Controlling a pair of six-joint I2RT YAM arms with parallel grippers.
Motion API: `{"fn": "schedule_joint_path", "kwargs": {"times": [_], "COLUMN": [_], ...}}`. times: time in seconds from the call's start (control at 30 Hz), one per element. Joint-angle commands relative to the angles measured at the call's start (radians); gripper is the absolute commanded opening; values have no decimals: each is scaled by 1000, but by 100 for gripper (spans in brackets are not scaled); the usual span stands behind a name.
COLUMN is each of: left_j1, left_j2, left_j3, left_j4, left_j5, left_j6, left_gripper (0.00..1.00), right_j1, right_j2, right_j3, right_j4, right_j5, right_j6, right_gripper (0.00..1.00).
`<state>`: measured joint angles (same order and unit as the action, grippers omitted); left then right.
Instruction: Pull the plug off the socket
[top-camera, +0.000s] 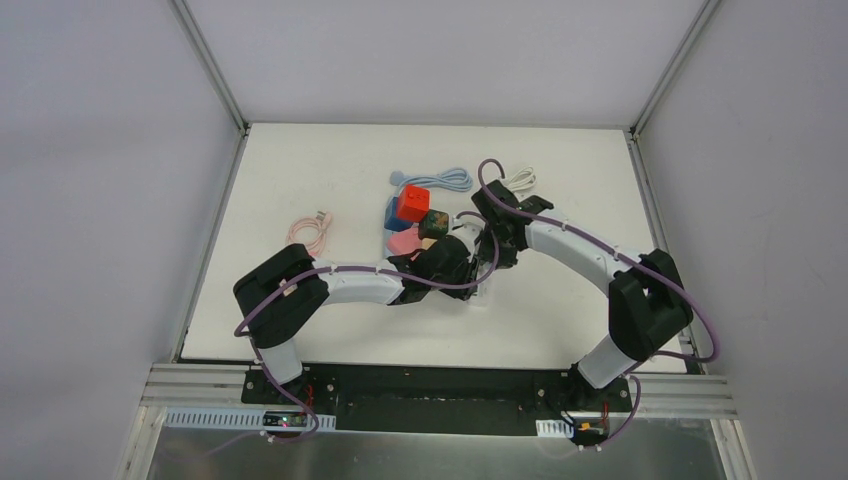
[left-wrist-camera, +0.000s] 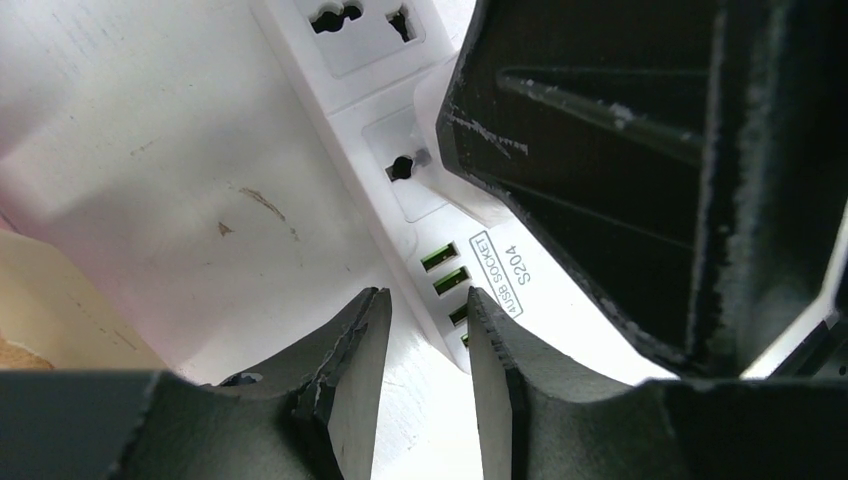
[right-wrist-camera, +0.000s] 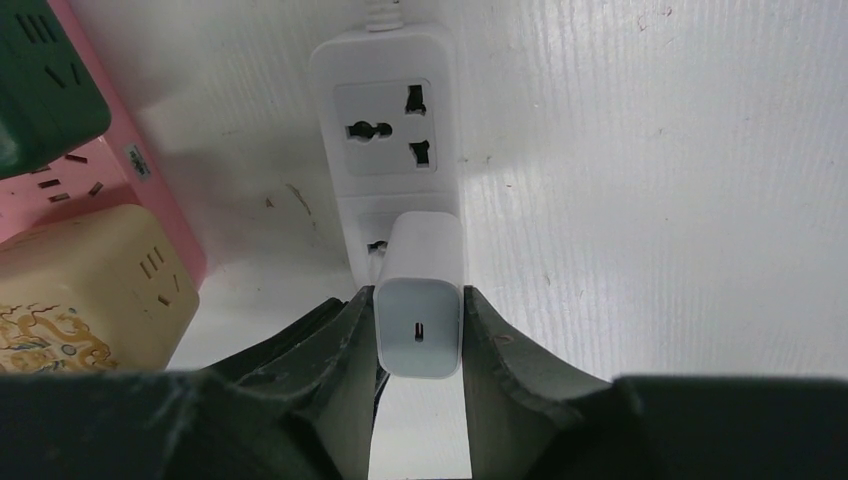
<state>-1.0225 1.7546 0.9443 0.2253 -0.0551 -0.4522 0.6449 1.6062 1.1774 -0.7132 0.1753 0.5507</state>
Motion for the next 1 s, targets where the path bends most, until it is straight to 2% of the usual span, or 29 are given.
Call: {"fn": "schedule_joint_path", "kwargs": {"times": [0.0,0.13,0.4,0.67,0.8,0.97], "left_j1": [-10,-9,8,66,105,192], "left_j2": [21,3,-31,-175,-266,-384], "left_j3": [6,20,107,144,159,197], "left_j4": [-110,-113,-169,-201,-220,-325], "left_j5": [2,20,109,128,127,138], "left_j6": [41,48,62,62,68,65], "left_gripper": [34,32,33,43,49,59], "right_j1": [5,-27,-49,-105,-179,-318], "right_j2": [-104,-147,-236,-303,-335,-335], "right_j3": [12,29,41,-4,-27,-36], "right_j4": [32,0,-48,-79,-55,16], "right_j5": [-51,-34,62,136,128,89], "right_j6": [23,23,53,102,107,74], "right_gripper": [0,0,0,0,0,0]}}
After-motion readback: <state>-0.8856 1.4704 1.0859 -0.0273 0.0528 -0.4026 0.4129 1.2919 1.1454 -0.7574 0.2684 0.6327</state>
